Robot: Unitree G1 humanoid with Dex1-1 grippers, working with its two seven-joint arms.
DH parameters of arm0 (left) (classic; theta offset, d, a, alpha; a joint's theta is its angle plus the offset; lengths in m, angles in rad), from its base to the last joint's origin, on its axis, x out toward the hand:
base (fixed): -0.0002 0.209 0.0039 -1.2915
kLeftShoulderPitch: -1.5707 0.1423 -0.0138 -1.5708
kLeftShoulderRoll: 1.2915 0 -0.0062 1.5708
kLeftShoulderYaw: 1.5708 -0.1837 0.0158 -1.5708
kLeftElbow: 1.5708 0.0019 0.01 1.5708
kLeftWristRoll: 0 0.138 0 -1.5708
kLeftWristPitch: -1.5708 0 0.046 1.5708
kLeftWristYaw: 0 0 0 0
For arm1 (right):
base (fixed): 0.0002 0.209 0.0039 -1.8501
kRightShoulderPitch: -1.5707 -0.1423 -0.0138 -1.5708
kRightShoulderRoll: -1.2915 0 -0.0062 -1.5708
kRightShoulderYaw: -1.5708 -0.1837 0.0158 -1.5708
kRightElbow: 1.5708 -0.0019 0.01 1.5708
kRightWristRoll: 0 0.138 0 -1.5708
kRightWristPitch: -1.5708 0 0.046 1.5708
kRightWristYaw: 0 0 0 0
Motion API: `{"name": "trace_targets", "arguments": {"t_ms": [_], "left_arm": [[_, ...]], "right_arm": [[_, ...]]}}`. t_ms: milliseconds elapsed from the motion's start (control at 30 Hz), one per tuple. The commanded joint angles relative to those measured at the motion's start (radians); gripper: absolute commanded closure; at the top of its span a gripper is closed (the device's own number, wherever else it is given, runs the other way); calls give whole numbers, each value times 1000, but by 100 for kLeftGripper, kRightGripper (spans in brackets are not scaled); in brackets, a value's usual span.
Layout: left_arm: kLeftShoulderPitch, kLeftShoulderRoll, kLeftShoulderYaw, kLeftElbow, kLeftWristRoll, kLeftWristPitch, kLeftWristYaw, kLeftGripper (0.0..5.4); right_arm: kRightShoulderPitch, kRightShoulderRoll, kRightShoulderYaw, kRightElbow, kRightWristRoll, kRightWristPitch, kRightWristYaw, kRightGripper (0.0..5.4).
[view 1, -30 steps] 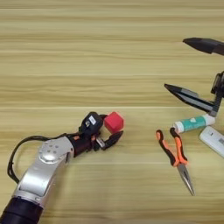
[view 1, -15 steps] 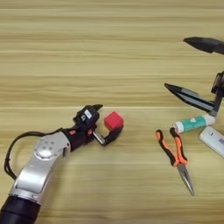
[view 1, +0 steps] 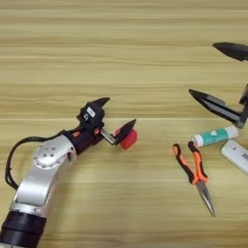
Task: Move the objects on the table
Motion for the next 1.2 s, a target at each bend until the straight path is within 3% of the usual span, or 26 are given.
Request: {"name": "trace_targets", "arguments": {"t_ms": [33, 400, 500, 667, 900, 1200], "left_arm": [[-34, -18, 31, -15, -21, -22, 26, 4], [-58, -30, 51, 17, -17, -42, 62, 4], [-63, -33, 53, 22, -17, -45, 64, 4], [-79, -41, 64, 43, -23, -65, 70, 4], [-90, -54, 70, 87, 0, -126, 96, 4], [-127, -103, 111, 184, 37, -233, 220, 4]], "right_arm": [[54, 6, -26, 13, -19, -18, -20, 0], [283, -11, -95, 39, -58, -60, 1, 0], [364, -17, -115, 72, -79, -74, 21, 0], [441, -11, -156, 146, -91, -96, 41, 0], [523, -30, -164, 261, -127, -127, 100, 0], [528, -50, -158, 380, -165, -152, 141, 0]]}}
